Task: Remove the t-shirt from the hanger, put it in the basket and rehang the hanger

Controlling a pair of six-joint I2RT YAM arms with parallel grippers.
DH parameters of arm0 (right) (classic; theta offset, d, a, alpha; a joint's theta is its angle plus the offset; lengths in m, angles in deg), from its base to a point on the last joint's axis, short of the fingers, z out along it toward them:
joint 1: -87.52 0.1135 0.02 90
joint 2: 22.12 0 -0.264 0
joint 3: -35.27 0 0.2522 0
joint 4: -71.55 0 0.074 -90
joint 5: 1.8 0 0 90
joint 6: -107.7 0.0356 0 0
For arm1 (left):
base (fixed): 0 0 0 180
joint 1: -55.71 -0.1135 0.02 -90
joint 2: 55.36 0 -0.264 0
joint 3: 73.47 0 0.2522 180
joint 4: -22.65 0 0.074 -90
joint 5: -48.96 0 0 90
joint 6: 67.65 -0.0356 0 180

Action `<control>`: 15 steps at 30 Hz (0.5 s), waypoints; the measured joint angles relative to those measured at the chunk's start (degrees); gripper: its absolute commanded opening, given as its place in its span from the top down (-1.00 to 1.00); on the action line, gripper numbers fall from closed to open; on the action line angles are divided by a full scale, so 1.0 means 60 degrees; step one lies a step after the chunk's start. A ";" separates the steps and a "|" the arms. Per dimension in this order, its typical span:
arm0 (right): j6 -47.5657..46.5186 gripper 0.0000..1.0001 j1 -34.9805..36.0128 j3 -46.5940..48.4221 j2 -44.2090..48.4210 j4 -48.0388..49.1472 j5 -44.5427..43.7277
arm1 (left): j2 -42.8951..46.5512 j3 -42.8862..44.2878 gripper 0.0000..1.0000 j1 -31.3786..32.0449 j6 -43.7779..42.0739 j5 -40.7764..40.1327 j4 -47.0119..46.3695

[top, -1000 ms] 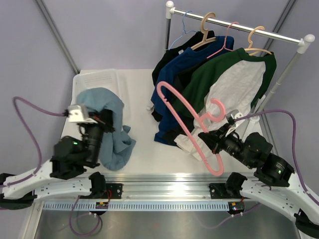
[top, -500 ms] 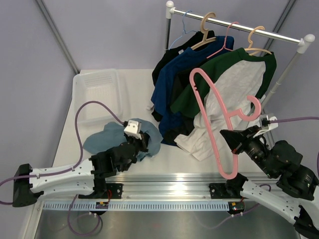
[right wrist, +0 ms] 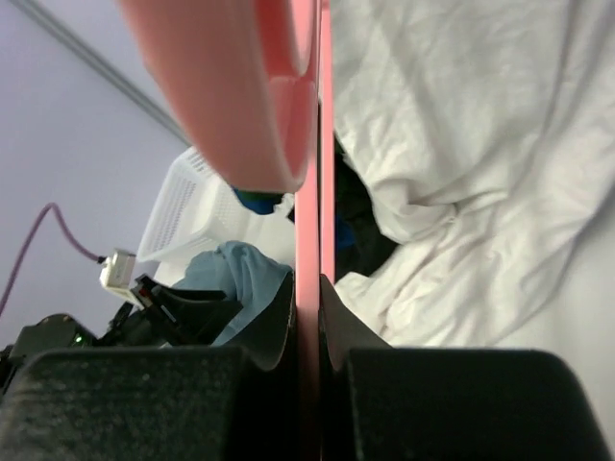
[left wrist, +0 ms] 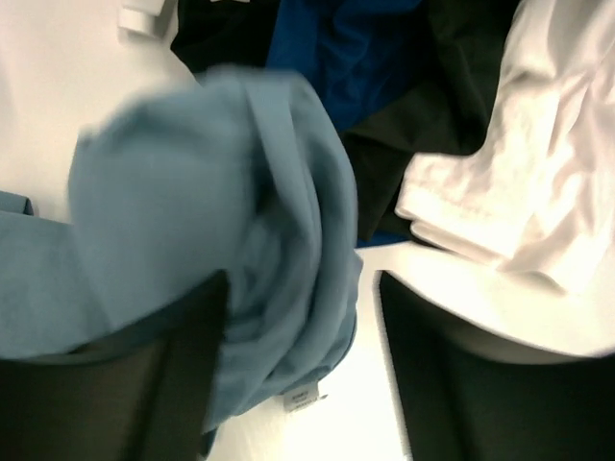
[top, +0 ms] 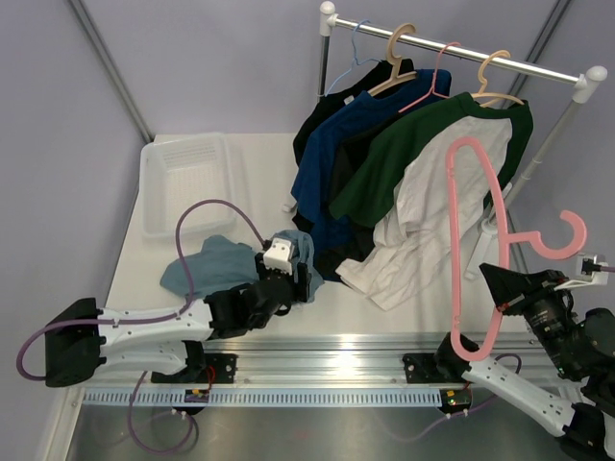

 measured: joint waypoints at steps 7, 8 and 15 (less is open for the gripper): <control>0.0408 1.00 0.0000 0.1209 -0.0914 -0.1614 -0.1719 | -0.0127 0.0608 -0.98 -0.0011 0.0069 0.0729 0.0557; 0.0412 1.00 0.0000 0.1457 -0.1213 -0.1861 -0.1963 | -0.0080 0.0761 -0.98 -0.0011 0.0066 0.0820 0.0725; 0.0539 1.00 0.0000 0.3654 -0.4473 -0.3158 -0.3541 | 0.1228 0.2055 -0.98 -0.0011 0.0029 0.0933 0.2379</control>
